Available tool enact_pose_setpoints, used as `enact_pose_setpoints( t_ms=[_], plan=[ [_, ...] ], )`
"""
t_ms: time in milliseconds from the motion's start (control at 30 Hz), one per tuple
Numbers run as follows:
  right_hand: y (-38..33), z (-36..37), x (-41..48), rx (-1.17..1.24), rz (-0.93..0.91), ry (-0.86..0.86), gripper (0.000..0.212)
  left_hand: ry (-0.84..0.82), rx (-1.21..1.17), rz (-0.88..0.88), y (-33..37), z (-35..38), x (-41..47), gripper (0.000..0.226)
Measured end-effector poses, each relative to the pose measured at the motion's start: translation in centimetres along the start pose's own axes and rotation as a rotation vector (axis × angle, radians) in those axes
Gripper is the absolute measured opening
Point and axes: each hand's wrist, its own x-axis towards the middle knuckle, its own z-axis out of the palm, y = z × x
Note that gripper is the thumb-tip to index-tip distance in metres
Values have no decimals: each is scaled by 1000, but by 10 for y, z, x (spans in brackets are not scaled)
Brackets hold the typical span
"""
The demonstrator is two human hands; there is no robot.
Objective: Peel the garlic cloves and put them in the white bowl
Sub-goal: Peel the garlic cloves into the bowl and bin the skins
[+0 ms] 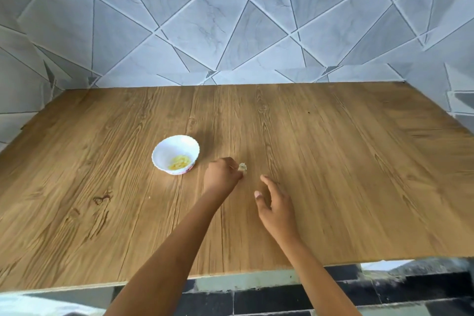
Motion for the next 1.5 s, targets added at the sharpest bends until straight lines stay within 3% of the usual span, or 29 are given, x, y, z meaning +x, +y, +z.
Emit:
enact_pose_setpoints(
  t_ms=[267,467,600,700,800,933,1233,1500],
  plan=[
    [1,-9,46,591,370,-158,35,-46,-171,-79,0,-1,-1,2],
    [-7,-3,59,763,417,-183,23,-12,-209,-9,-1,-8,-13,6],
    [-4,4,58,663,337,-189,22,-39,-269,-48,4,-17,-18,3],
    [-2,7,58,549,284,-161,20,46,-336,-111,7,-23,-23,7],
    [5,12,58,319,138,-95,18,151,-352,-147,1,-32,-28,12],
    [2,22,55,42,-68,-93,18,170,-414,-184,-12,-38,-46,17],
    [10,27,27,101,-97,75,22,174,-385,-271,-38,-49,-74,23],
    [7,18,17,127,-85,82,20,-16,-202,8,-23,-41,-62,19]
  ],
)
